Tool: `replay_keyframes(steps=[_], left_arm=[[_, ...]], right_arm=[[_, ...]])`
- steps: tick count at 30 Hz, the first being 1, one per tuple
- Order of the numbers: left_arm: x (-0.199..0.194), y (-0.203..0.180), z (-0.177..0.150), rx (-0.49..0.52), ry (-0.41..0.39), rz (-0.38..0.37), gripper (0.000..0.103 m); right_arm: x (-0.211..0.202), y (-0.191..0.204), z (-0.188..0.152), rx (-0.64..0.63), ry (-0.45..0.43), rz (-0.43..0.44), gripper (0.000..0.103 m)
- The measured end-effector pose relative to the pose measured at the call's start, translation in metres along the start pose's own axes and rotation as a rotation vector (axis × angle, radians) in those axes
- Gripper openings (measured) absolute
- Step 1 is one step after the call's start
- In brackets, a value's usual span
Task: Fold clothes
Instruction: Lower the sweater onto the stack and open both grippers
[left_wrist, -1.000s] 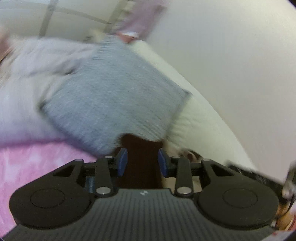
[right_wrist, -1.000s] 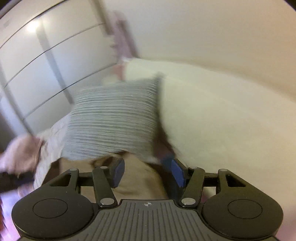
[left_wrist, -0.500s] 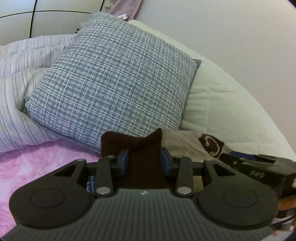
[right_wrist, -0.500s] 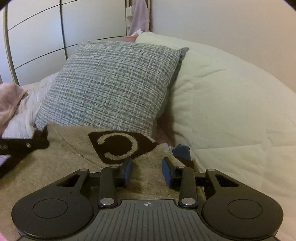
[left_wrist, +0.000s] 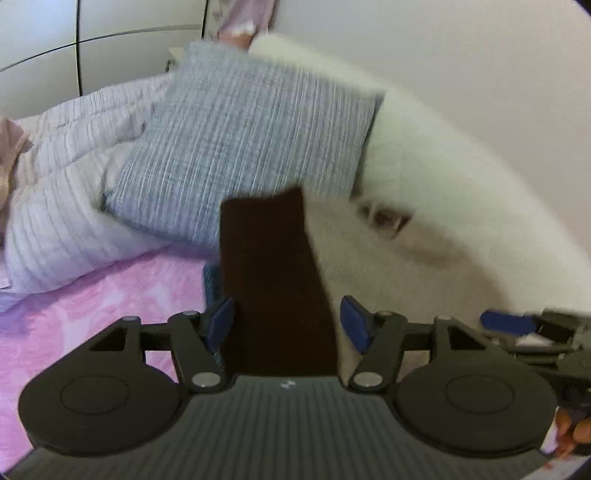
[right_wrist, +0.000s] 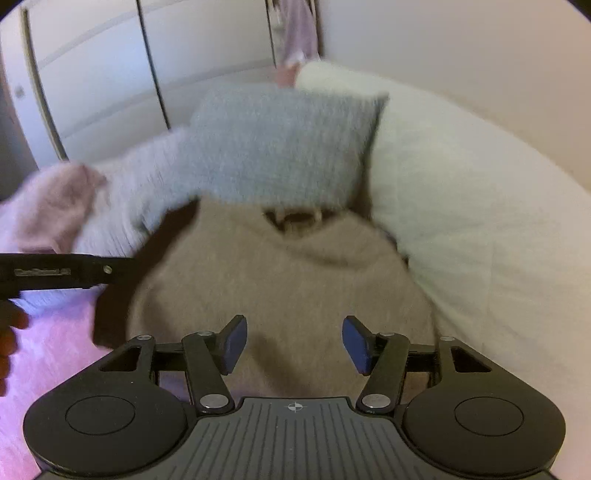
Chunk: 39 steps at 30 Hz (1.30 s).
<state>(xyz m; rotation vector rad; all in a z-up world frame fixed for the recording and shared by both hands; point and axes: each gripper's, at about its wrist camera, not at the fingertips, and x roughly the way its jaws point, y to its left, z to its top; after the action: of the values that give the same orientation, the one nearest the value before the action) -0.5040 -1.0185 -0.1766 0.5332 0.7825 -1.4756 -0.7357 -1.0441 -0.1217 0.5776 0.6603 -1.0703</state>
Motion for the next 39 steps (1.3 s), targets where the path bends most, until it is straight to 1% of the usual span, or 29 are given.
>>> replay_keyframes(steps=[1, 3, 5, 6, 8, 9, 11, 14, 17, 21, 22, 23, 24, 27, 30, 33, 37, 39], left_arm=[[0.004, -0.001, -0.003, 0.003, 0.010, 0.008, 0.069], [0.014, 0.002, -0.005, -0.023, 0.029, 0.018, 0.075], [0.012, 0.006, -0.003, -0.051, 0.029, 0.018, 0.075], [0.009, 0.006, -0.002, -0.047, 0.032, 0.023, 0.075], [0.001, 0.004, 0.000, -0.021, 0.039, 0.036, 0.074], [-0.005, 0.002, 0.001, -0.007, 0.043, 0.042, 0.072], [-0.020, -0.001, 0.002, 0.016, 0.048, 0.054, 0.072], [-0.041, -0.004, 0.001, 0.031, 0.057, 0.050, 0.073], [-0.067, -0.006, -0.003, 0.040, 0.073, 0.029, 0.074], [-0.103, -0.012, -0.014, 0.064, 0.071, 0.026, 0.079], [-0.113, -0.014, -0.018, 0.072, 0.064, 0.031, 0.085], [-0.122, -0.016, -0.021, 0.077, 0.061, 0.036, 0.089], [-0.131, -0.018, -0.024, 0.083, 0.052, 0.032, 0.090], [-0.156, -0.022, -0.035, 0.087, 0.038, 0.028, 0.092], [-0.179, -0.023, -0.048, 0.072, 0.029, -0.013, 0.093], [-0.201, -0.025, -0.059, 0.074, 0.013, -0.023, 0.093], [-0.224, -0.032, -0.070, 0.087, 0.021, 0.018, 0.093], [-0.232, -0.036, -0.075, 0.100, 0.024, 0.025, 0.093]], right_arm=[[0.008, 0.000, -0.003, 0.001, 0.018, -0.014, 0.055], [0.027, 0.002, -0.008, -0.022, 0.062, -0.029, 0.055], [0.027, 0.006, -0.011, -0.054, 0.054, -0.047, 0.055], [0.026, 0.007, -0.008, -0.054, 0.056, -0.046, 0.055], [0.019, 0.004, -0.003, -0.016, 0.066, -0.031, 0.055], [0.017, 0.000, -0.002, 0.010, 0.067, -0.022, 0.055], [0.002, -0.007, -0.001, 0.069, 0.060, -0.001, 0.055], [-0.027, -0.016, -0.003, 0.128, 0.047, 0.025, 0.057], [-0.056, -0.013, -0.007, 0.161, 0.050, 0.048, 0.062], [-0.094, -0.001, -0.017, 0.161, 0.051, 0.070, 0.067], [-0.100, 0.002, -0.019, 0.158, 0.052, 0.073, 0.067], [-0.110, 0.007, -0.021, 0.154, 0.053, 0.070, 0.068], [-0.115, 0.011, -0.022, 0.151, 0.056, 0.061, 0.068], [-0.134, 0.023, -0.027, 0.133, 0.073, 0.045, 0.068], [-0.156, 0.033, -0.032, 0.139, 0.060, 0.062, 0.068], [-0.178, 0.040, -0.040, 0.156, 0.048, 0.054, 0.068], [-0.206, 0.052, -0.053, 0.147, 0.049, 0.044, 0.069], [-0.218, 0.056, -0.061, 0.149, 0.049, 0.034, 0.069]])
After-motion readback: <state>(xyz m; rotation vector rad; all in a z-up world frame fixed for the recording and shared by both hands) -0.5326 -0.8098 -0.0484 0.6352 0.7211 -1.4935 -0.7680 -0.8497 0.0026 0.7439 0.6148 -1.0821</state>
